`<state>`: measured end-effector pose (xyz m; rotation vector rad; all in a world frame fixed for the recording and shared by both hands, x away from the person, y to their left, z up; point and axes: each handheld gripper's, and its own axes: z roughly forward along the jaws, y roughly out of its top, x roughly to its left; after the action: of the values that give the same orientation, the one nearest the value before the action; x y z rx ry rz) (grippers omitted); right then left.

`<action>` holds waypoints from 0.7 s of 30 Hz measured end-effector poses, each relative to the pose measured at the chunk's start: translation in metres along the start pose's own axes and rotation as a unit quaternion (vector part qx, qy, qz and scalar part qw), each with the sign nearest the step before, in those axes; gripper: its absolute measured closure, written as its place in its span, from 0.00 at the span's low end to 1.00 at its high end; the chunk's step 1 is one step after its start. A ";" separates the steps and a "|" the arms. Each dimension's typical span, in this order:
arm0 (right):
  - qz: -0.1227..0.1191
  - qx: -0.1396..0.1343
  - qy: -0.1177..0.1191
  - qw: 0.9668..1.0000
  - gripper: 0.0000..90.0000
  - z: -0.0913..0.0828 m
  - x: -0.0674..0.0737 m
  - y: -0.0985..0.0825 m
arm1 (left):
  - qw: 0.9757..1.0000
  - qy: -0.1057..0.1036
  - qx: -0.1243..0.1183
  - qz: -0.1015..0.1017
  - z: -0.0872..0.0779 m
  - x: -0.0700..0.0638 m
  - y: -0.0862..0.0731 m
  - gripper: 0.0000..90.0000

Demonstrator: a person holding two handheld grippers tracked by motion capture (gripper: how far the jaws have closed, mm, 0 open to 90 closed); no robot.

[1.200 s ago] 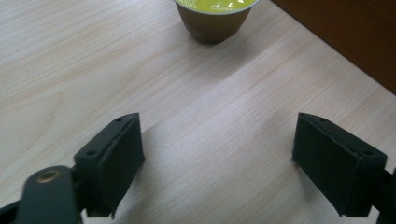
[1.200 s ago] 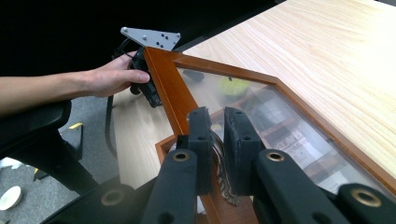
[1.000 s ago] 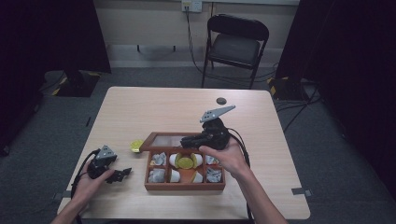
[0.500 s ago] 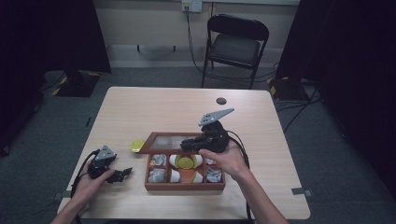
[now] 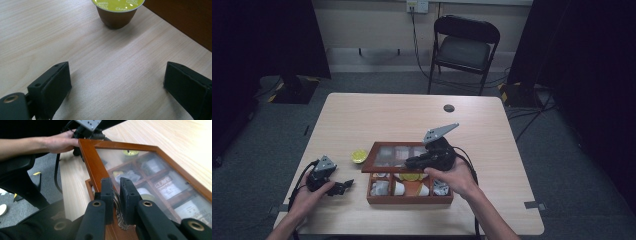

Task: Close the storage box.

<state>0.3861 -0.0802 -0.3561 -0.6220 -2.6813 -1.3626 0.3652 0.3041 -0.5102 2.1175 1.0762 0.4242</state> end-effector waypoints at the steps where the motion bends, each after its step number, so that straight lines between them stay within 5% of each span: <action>1: -0.003 0.002 -0.001 1.000 0.91 0.001 0.000 -0.001 | 1.000 0.000 0.000 0.000 0.000 0.000 0.000 0.08; 21: -0.007 0.015 0.014 1.000 0.91 0.010 0.003 -0.016 | 1.000 0.000 0.003 0.000 0.001 0.001 0.001 0.05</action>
<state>0.3787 -0.0795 -0.3733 -0.5768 -2.6848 -1.3210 0.3669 0.3036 -0.5103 2.1233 1.0787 0.4213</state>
